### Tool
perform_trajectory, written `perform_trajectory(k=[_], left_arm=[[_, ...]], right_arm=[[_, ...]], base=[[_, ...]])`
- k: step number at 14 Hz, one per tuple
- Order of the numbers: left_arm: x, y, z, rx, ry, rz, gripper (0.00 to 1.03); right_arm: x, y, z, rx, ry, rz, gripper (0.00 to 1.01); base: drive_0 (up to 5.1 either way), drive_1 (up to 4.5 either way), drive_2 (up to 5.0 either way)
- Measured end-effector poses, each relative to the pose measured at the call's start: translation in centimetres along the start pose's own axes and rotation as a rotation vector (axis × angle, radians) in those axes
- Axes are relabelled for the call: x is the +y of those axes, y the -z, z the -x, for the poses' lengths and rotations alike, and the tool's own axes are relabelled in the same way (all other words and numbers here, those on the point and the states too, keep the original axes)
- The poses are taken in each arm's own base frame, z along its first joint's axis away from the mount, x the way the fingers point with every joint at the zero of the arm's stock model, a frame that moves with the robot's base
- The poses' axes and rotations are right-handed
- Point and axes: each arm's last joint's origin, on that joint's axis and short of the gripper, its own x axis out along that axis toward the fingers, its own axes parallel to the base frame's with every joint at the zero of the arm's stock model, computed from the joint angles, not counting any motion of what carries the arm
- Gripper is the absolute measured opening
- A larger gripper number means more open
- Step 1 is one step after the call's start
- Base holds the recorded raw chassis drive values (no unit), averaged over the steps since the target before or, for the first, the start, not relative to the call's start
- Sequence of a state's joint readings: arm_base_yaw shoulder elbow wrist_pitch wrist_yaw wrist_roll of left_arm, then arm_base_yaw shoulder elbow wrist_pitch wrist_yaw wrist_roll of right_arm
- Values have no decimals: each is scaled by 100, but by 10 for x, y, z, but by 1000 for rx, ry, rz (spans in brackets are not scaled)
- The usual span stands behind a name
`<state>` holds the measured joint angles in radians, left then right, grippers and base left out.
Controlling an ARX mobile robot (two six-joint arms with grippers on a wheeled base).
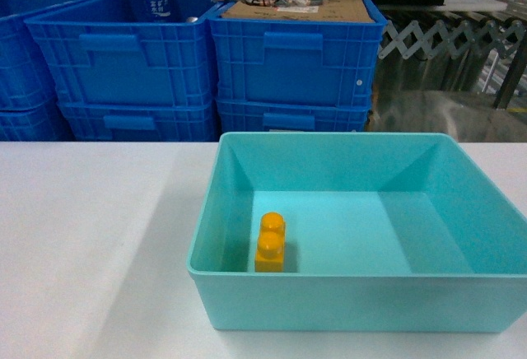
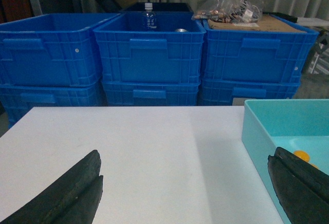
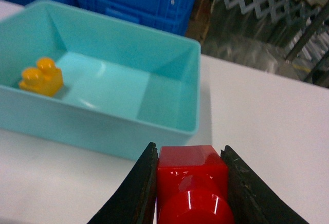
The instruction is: Pick red block from blue box to shelf
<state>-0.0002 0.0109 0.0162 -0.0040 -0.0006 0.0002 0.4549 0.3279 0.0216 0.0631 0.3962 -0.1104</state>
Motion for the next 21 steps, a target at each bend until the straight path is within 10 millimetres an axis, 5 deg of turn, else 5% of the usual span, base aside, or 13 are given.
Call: perform_trajectory(k=[3,6,12,21], left_arm=[[0,0,0,0,0,0,98],[0,0,0,0,1,0,98],[0,0,0,0,0,0,98],[0,0,0,0,0,0,98]], right_arm=[[-6,-20,9,-156,32,-56,29],[-17,-15,15,-238,81,-185,29],[-42,-6,15,-217,94,-217,29],[-42,-6,15,-220,74,-215,29]], base=[[0,0,0],[0,0,0],[0,0,0],[0,0,0]])
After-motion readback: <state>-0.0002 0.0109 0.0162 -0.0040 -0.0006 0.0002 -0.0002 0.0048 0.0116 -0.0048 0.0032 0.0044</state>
